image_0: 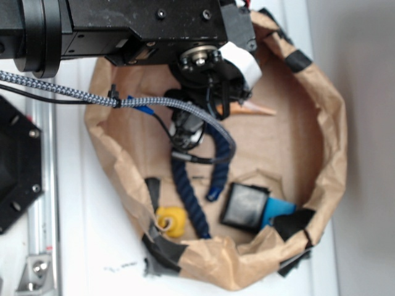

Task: Grab the shell.

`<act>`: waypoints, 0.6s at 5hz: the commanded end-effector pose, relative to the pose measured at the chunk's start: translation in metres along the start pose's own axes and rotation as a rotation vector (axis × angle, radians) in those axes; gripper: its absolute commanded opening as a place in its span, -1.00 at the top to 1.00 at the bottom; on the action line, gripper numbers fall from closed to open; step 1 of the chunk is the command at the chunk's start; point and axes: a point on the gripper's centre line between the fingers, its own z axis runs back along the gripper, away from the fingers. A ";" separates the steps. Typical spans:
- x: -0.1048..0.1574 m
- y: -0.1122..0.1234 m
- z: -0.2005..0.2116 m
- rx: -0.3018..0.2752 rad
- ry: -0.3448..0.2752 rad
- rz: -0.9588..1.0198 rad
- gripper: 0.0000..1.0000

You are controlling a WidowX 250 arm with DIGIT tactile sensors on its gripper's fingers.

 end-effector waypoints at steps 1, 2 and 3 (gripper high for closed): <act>0.002 0.024 -0.017 -0.007 -0.074 0.207 -1.00; 0.011 0.028 -0.034 -0.047 -0.070 0.366 -1.00; 0.014 0.024 -0.051 -0.029 -0.021 0.409 -1.00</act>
